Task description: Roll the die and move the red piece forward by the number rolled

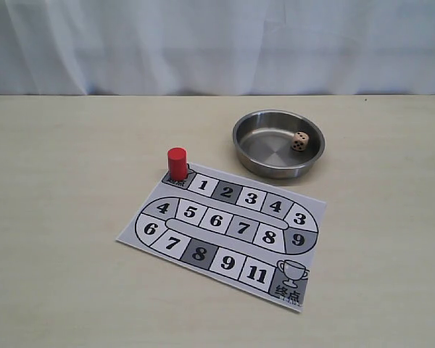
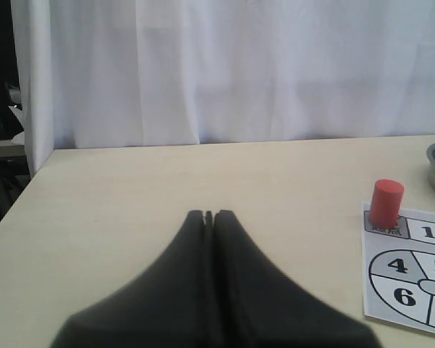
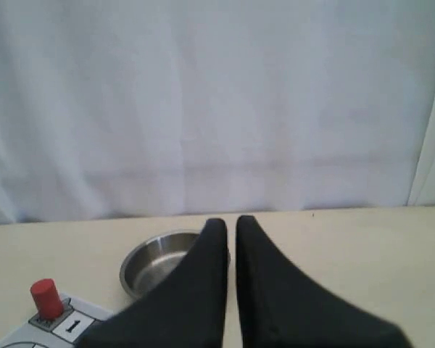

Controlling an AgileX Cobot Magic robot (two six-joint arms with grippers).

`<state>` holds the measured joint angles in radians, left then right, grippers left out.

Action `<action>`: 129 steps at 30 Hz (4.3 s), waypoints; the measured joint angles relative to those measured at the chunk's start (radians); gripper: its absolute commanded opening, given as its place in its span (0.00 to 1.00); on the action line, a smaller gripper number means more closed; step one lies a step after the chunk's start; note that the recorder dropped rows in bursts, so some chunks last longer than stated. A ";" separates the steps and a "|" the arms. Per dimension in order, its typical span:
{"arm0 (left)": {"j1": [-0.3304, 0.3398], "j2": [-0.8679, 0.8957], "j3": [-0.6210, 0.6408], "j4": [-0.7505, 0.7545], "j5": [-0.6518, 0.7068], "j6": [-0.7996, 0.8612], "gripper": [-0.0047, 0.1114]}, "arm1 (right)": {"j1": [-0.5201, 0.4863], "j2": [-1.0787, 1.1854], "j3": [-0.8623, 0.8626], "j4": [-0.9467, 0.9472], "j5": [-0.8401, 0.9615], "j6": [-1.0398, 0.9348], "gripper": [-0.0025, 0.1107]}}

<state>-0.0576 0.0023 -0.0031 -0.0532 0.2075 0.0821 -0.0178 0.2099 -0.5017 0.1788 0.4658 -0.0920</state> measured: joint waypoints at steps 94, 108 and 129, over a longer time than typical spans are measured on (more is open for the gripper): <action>0.000 0.000 0.000 0.000 0.000 0.000 0.04 | 0.259 2.160 -1.402 -0.435 0.279 -0.585 0.55; 0.000 0.000 0.000 0.000 0.000 0.000 0.04 | 0.259 2.184 -1.402 -0.457 0.282 -0.572 0.55; 0.000 0.000 0.000 0.000 0.000 0.000 0.04 | 0.261 2.195 -1.404 -0.463 0.272 -0.362 0.55</action>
<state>-0.0576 0.0023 -0.0031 -0.0532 0.2075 0.0821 0.2434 2.4051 -1.9054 -0.2846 0.7381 -0.4538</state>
